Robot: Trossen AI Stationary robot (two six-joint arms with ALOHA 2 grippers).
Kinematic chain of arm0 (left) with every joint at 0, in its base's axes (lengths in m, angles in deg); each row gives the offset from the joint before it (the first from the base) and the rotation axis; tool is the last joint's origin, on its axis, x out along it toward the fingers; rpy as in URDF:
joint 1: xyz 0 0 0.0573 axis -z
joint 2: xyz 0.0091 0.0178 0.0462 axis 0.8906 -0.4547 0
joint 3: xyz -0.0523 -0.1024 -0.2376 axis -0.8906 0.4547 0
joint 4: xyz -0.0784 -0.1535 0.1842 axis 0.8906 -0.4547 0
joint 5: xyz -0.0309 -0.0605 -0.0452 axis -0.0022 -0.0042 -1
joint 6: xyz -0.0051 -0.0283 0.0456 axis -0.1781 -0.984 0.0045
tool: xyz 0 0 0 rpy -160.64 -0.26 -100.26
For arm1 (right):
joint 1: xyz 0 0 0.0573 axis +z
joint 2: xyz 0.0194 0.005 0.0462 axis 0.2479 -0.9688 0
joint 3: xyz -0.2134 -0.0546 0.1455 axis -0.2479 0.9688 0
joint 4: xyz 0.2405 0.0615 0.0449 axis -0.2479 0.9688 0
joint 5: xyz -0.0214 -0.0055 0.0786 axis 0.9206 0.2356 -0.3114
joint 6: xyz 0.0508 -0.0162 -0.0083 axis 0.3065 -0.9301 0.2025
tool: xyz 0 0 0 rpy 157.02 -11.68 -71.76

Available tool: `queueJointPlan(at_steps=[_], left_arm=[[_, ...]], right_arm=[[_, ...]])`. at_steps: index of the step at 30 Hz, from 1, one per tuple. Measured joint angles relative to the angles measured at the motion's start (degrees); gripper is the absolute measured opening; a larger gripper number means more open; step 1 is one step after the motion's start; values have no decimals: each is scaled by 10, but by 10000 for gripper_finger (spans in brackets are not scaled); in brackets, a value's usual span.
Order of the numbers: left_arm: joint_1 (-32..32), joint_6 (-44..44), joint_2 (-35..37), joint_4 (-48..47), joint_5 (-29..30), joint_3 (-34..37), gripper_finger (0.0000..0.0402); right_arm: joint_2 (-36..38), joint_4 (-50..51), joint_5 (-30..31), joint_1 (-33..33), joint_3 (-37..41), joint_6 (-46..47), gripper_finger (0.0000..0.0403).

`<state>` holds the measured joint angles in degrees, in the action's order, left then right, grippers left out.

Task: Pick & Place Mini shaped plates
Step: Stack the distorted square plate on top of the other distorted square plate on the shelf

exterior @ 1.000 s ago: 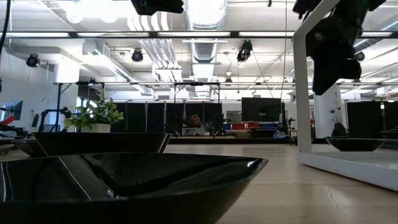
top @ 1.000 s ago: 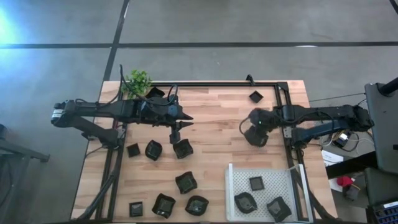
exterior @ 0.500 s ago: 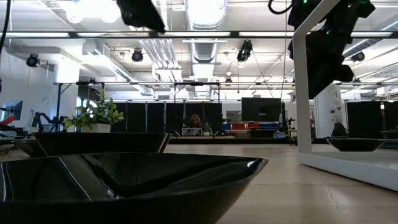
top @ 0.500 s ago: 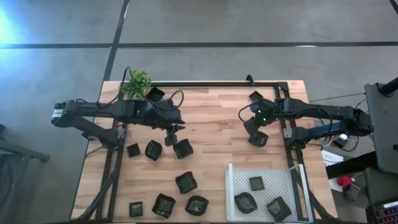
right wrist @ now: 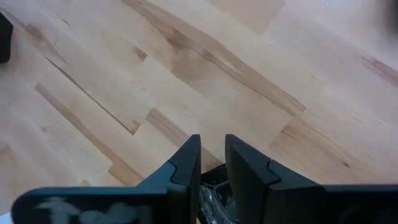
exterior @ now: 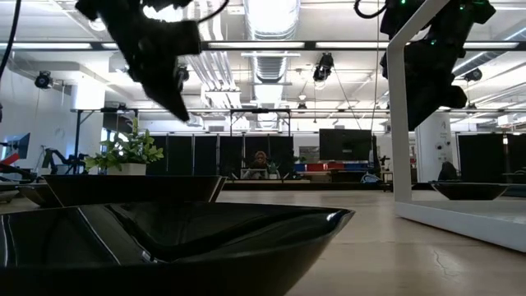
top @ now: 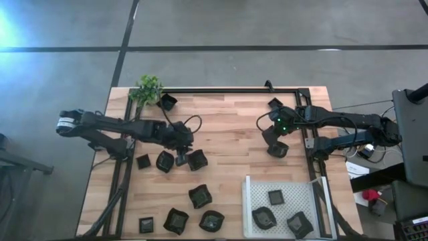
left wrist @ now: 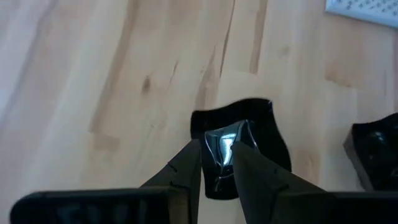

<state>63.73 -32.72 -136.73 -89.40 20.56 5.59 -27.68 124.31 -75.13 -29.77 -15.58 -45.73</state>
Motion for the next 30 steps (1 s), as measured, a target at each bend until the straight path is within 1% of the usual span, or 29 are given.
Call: queueJointPlan(at_steps=[7, 13, 24, 30], left_arm=[[0, -74, 0, 123, 0, 103, 85], [0, -117, 0, 187, -1, 166, 85], [0, -138, 0, 245, -9, 209, 85], [0, -141, 0, 251, -9, 217, 85]], right_arm=[[0, 0, 0, 0, 0, 0, 70], [0, 0, 0, 0, 0, -11, 64], [0, 0, 0, 0, 0, -10, 63], [0, 0, 0, 0, 0, -10, 66]])
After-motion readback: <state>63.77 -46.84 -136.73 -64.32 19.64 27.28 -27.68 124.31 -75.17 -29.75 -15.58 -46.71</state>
